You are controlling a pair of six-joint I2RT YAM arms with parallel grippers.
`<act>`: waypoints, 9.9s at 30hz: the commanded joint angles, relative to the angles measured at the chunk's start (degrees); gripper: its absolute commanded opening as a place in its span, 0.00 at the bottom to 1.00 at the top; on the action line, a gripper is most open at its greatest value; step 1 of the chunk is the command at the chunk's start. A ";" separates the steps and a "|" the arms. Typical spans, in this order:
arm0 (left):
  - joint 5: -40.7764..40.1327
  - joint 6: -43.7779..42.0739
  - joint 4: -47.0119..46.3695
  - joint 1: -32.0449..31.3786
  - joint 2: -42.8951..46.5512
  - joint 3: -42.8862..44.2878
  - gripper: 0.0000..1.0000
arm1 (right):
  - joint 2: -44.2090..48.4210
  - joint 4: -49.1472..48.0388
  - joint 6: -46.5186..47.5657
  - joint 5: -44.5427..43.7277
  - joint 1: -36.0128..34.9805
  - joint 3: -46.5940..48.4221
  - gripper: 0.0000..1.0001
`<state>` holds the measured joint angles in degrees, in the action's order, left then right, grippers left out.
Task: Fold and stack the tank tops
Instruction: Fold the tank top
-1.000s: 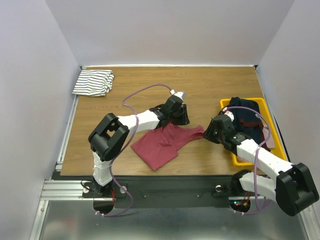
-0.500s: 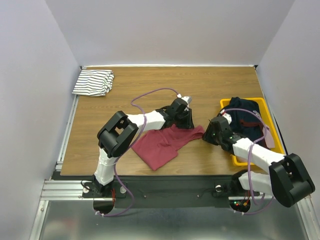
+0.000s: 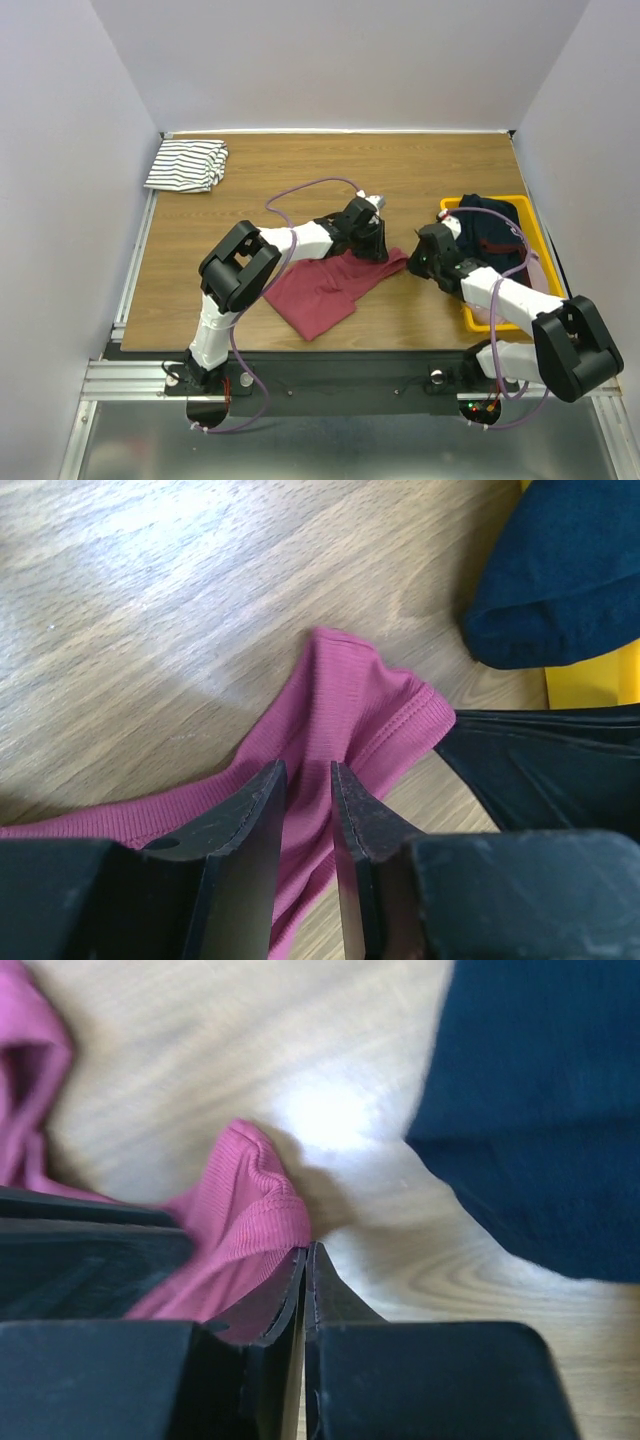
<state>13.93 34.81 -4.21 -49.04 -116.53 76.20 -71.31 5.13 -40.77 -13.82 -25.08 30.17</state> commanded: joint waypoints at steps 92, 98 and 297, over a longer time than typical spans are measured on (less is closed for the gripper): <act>-22.02 -11.60 -9.15 -3.08 5.18 -3.61 0.45 | -29.50 8.06 -2.03 0.73 0.03 37.94 0.00; -23.51 -10.90 -9.85 -3.08 5.08 -4.13 0.37 | -29.68 8.15 -2.47 0.99 0.03 38.12 0.00; -30.72 22.16 18.35 32.68 70.83 -45.54 0.00 | -37.32 19.75 25.92 -0.33 -57.27 59.64 0.06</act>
<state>-14.55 63.64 11.07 -20.03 -46.19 25.47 -104.64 25.47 -14.35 -21.98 -82.15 83.61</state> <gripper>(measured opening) 0.063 0.088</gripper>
